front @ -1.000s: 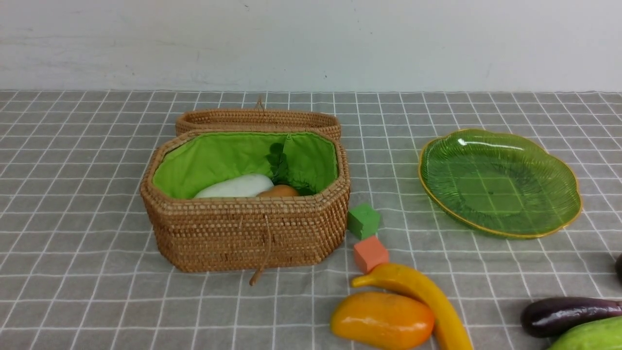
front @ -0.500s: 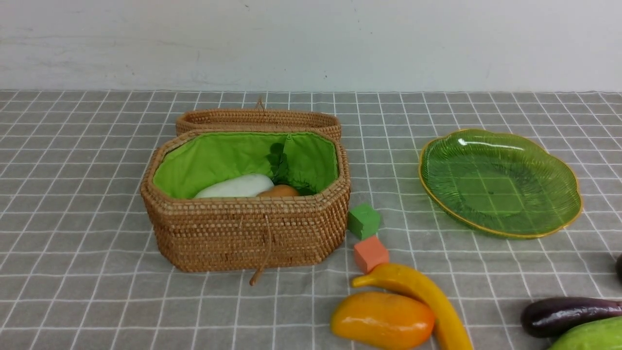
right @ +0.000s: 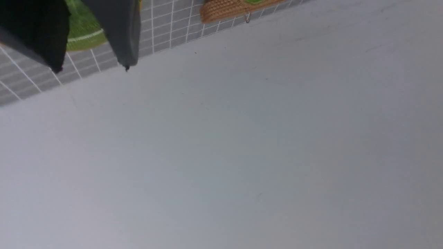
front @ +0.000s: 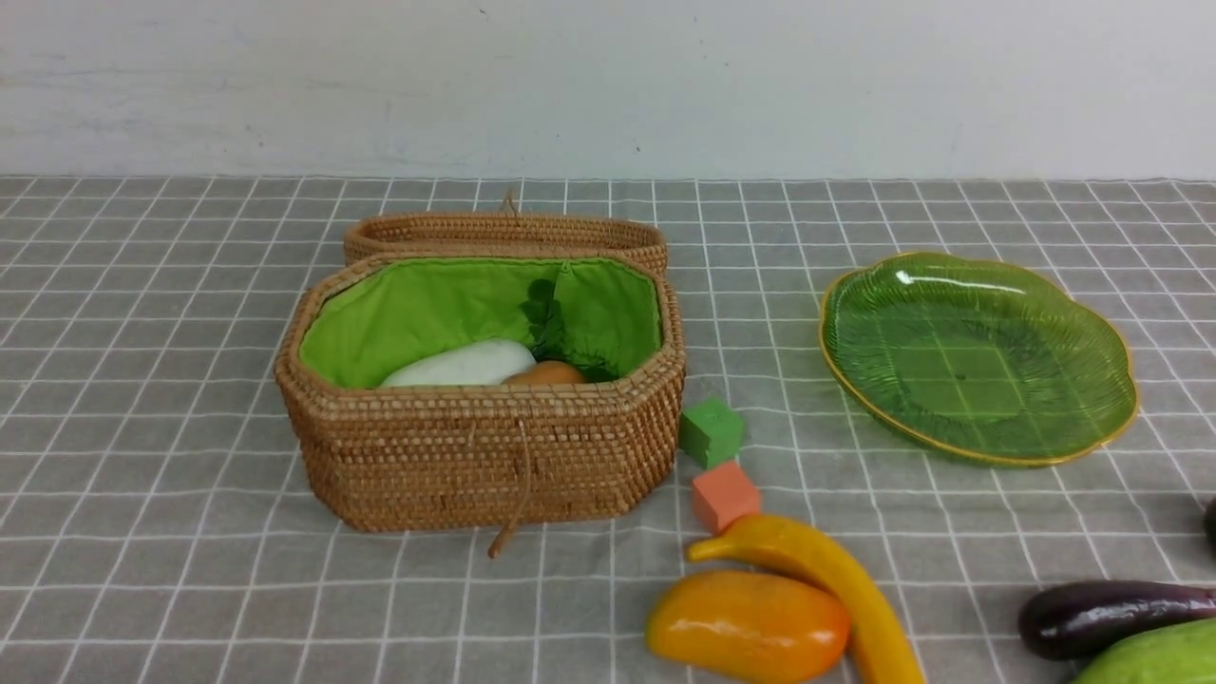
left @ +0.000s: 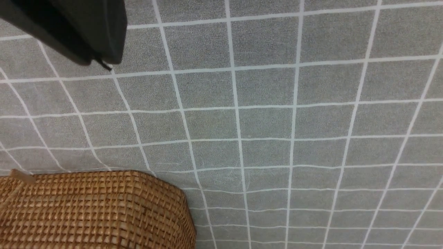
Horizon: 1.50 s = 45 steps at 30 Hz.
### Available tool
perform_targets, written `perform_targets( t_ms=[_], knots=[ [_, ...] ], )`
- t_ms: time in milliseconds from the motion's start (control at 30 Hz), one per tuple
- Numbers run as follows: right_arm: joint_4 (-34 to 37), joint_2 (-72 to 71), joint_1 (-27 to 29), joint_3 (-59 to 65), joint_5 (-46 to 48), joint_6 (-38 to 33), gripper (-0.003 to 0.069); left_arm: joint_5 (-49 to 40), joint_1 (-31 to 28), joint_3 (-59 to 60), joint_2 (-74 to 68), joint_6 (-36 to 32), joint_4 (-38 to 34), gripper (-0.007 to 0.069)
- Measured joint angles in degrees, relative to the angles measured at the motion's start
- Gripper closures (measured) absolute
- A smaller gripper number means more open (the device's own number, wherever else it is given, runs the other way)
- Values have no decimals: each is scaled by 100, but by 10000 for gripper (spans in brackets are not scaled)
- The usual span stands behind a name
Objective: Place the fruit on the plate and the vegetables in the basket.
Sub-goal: Use the right arm to grab a mango and put it into the right plate
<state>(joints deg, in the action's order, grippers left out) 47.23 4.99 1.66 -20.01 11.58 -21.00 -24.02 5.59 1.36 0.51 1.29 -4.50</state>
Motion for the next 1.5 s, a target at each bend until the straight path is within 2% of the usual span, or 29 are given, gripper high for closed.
perform_targets(
  t_ms=[200,300,533,567,633,700,733,767,800,900,933,1000,1033,1067,1100,1233,1367,1500],
  knots=[
    [-720,1778,0,-1799,1488,-1022,417,0,0,0,0,0,11,583],
    [-778,2618,0,-2040,1858,-1388,417,0,0,0,0,0,11,579],
    [280,4471,0,-2173,3022,-2812,417,0,0,0,0,0,14,571],
    [581,4874,-58,-2283,3363,-3239,412,0,0,0,0,0,14,568],
    [926,5460,-302,-2524,3672,-3694,384,0,0,0,0,0,14,566],
    [954,5758,-484,-2701,3756,-3823,359,0,0,0,0,0,14,565],
    [849,6087,-740,-2933,3811,-3877,321,0,0,0,0,0,14,564],
    [631,6405,-993,-3148,3861,-3843,283,0,0,0,0,0,14,562],
    [586,6405,-1039,-3184,3861,-3831,276,0,0,0,0,0,14,561],
    [-517,7195,-1832,-3823,3926,-3211,148,0,0,0,0,0,14,554],
    [-1121,7457,-2095,-4080,3942,-2888,97,0,0,0,0,0,14,554],
    [-1574,7672,-2305,-4241,3954,-2667,64,0,0,0,0,0,14,553],
    [-2349,8039,-2702,-4478,3958,-2302,19,0,0,0,0,0,14,552],
    [-2505,8117,-2779,-4520,3958,-2227,11,0,0,0,0,0,14,551],
    [-2985,8374,-3002,-4630,3958,-1993,-4,0,0,0,0,0,14,550],
    [-3718,8887,-3598,-4776,3898,-1695,-13,0,0,0,0,0,14,544],
    [-4023,9341,-3942,-4779,3568,-1600,-13,0,0,0,0,0,14,539],
    [-4246,9733,-3942,-4798,3250,-1530,-10,0,0,0,0,0,14,534]
  ],
)
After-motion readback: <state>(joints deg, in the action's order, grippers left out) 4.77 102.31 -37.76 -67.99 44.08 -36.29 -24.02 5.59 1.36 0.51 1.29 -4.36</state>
